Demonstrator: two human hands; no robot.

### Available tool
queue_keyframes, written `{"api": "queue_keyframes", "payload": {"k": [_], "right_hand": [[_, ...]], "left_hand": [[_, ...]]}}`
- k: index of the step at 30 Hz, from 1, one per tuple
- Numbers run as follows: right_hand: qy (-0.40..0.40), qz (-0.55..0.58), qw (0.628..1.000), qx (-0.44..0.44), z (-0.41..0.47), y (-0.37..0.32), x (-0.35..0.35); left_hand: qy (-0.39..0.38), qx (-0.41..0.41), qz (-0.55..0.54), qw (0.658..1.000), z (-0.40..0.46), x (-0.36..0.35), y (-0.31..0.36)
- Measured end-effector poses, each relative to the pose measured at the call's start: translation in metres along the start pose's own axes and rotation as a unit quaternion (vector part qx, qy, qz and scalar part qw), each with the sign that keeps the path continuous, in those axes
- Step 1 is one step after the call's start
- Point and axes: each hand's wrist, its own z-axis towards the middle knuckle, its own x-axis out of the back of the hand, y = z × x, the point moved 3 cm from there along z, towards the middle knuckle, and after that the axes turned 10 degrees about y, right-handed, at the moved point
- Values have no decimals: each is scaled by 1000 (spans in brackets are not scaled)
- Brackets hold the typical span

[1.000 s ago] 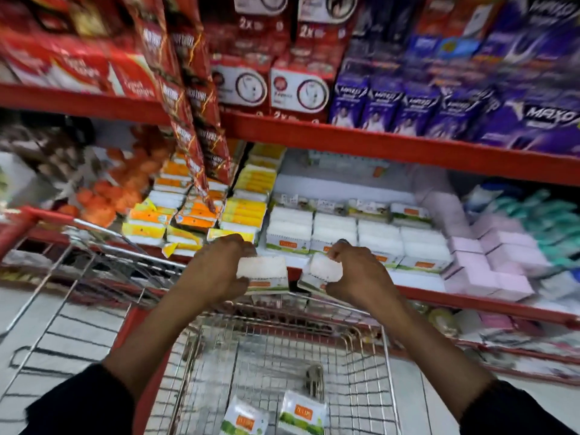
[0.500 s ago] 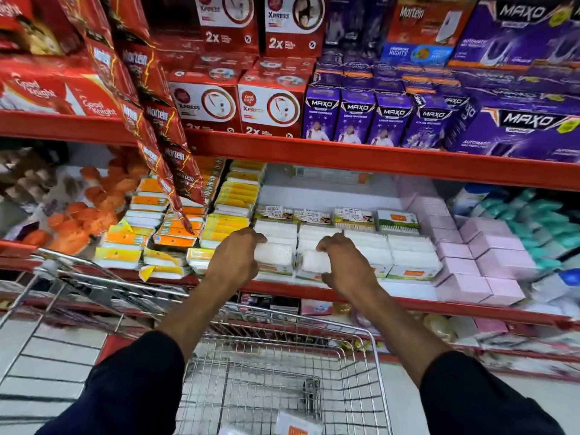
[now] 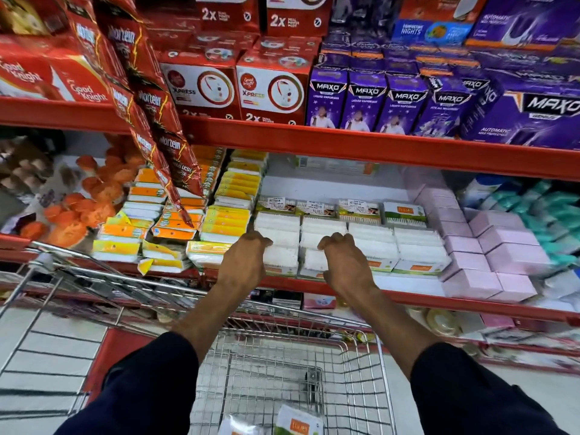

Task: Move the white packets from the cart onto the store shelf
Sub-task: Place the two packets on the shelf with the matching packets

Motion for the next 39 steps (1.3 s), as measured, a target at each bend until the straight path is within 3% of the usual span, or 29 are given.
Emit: {"api": "queue_keyframes", "payload": {"k": [9, 21, 31, 39], "right_hand": [[-12, -23, 999, 21, -1, -6, -10], [6, 32, 999, 31, -4, 1, -16], [19, 23, 999, 43, -18, 3, -22], [87, 48, 991, 95, -63, -7, -10]], "left_hand": [[17, -8, 6, 1000, -6, -15, -7], [45, -44, 38, 997, -9, -26, -8], [31, -54, 76, 995, -11, -34, -9], [70, -55, 87, 992, -57, -7, 1]]}}
